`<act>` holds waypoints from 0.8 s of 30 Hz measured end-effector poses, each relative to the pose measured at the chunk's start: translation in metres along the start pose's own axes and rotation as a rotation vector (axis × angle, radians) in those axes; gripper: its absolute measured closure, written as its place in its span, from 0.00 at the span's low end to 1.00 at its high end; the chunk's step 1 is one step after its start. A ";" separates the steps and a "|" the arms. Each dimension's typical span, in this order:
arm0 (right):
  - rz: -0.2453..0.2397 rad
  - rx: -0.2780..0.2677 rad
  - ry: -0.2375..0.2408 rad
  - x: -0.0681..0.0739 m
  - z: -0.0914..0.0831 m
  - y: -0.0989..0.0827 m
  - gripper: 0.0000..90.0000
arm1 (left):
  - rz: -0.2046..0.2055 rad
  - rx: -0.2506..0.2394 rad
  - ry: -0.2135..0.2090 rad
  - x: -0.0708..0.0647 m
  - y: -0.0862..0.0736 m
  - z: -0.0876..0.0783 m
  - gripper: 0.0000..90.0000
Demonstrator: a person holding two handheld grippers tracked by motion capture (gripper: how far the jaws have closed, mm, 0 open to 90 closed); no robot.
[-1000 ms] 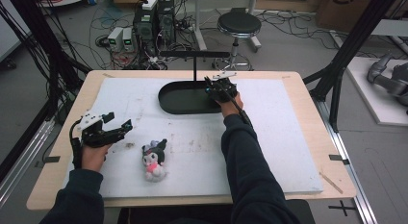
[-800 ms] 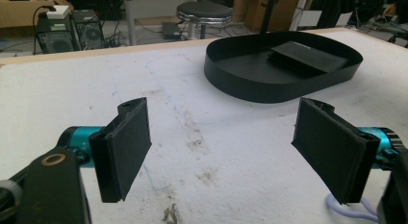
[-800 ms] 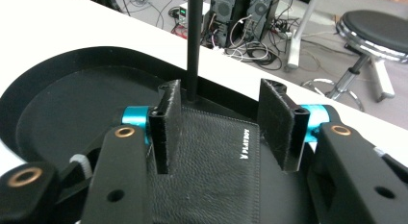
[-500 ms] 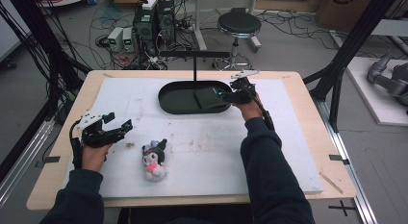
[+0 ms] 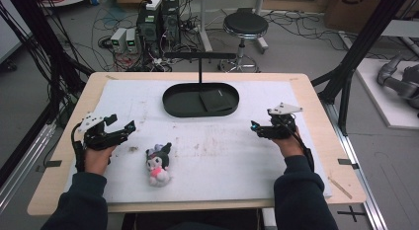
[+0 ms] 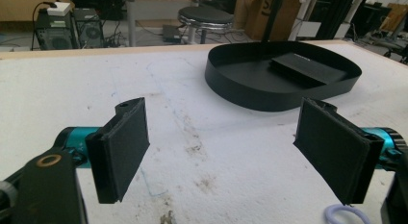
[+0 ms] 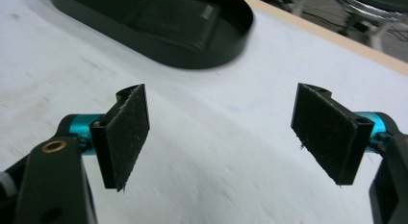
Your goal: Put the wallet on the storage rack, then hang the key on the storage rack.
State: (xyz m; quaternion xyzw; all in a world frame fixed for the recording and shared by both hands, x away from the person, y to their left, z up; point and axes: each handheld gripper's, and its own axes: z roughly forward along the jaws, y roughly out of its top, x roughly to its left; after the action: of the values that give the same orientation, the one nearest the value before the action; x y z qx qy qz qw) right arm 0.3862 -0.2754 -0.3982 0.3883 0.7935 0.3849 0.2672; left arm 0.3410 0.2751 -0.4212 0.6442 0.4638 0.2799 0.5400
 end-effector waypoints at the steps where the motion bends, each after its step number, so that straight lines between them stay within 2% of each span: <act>1: 0.013 -0.001 -0.011 -0.002 -0.002 -0.005 0.24 | -0.003 -0.002 -0.001 0.000 0.000 0.000 0.21; 4: 0.043 0.000 -0.024 -0.007 -0.004 -0.015 0.24 | -0.005 -0.003 0.008 -0.002 0.001 -0.001 0.21; 8: 0.055 -0.024 -0.048 -0.011 -0.009 -0.015 0.24 | 0.003 0.010 0.000 -0.005 0.000 0.002 0.21; 11: 0.068 -0.022 -0.051 -0.013 -0.009 -0.017 0.24 | -0.001 0.019 -0.006 -0.005 0.000 0.003 0.21; 14: 0.063 -0.016 -0.056 -0.012 -0.008 -0.017 0.24 | 0.000 0.021 -0.005 -0.006 0.000 0.002 0.21; 20: 0.054 -0.009 -0.050 -0.011 -0.006 -0.018 0.24 | 0.002 0.062 -0.018 -0.010 -0.001 0.004 0.22; 24: 0.040 0.000 -0.044 -0.009 -0.005 -0.018 0.24 | 0.013 0.073 -0.034 -0.015 -0.001 0.004 0.24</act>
State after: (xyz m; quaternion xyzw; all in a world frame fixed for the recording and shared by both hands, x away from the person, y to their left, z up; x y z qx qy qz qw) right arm 0.3800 -0.2921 -0.4088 0.4125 0.7794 0.3816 0.2770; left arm 0.3382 0.2598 -0.4207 0.6711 0.4605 0.2553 0.5219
